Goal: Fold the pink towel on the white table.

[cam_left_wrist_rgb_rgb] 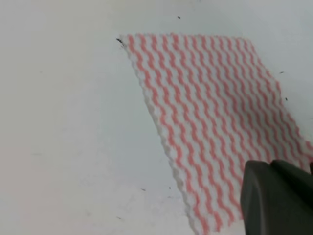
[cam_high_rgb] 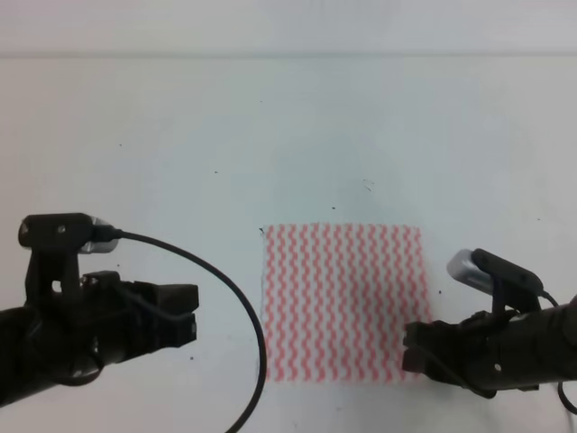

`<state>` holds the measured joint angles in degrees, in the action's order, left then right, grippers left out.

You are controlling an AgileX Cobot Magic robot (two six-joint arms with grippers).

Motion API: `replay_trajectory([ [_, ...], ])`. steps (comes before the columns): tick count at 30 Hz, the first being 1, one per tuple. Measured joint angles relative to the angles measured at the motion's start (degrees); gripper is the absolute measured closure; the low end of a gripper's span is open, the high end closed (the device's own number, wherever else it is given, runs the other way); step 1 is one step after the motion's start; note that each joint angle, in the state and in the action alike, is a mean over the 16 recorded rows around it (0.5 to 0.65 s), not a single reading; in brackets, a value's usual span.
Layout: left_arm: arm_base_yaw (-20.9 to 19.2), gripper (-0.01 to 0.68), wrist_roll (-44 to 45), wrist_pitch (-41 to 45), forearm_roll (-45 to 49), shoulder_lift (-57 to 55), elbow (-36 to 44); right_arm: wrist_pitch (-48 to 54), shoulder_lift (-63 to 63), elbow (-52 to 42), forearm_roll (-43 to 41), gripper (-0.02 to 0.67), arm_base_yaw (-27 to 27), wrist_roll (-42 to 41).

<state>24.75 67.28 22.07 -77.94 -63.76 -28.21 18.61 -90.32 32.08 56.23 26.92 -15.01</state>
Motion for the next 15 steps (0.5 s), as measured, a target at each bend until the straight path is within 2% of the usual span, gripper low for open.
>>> replay_trajectory([
  [7, 0.01, 0.676, 0.04, 0.37, -0.03, 0.08, 0.0, 0.18, -1.13, 1.26, -0.84, 0.363, 0.01, -0.14],
  [15, 0.02, 0.677, 1.13, 0.36, -0.04, 0.12, -0.01, 0.01, -1.32, 1.49, -1.5, 0.519, 0.03, -0.04],
])
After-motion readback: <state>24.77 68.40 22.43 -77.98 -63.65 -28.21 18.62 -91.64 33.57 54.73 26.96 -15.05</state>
